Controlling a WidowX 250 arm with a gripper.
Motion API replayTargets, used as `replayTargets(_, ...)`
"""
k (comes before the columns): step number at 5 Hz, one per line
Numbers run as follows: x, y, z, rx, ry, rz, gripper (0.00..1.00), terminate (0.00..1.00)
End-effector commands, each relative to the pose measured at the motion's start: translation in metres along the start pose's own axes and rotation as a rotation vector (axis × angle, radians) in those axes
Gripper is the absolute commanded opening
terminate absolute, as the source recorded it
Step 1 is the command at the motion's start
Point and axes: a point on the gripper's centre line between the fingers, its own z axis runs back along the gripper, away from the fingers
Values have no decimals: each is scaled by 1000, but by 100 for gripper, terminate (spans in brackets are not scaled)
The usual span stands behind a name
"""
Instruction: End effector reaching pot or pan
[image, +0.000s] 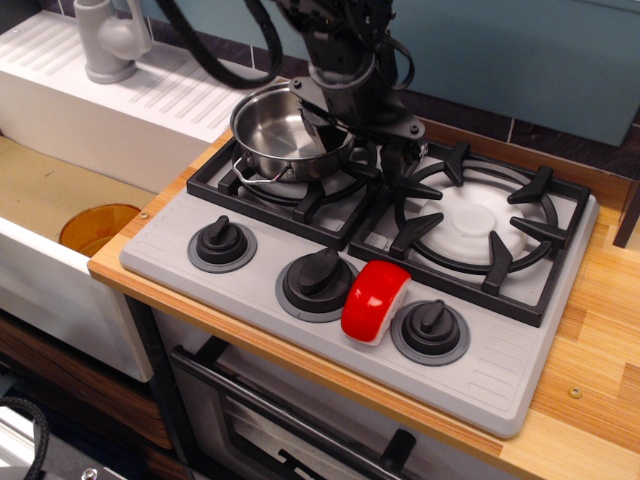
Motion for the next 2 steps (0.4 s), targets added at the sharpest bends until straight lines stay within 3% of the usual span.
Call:
replayTargets(1,15,3,14,8,-58,0,100,0)
replayTargets(2,15,3,14,8,-58,0,100,100)
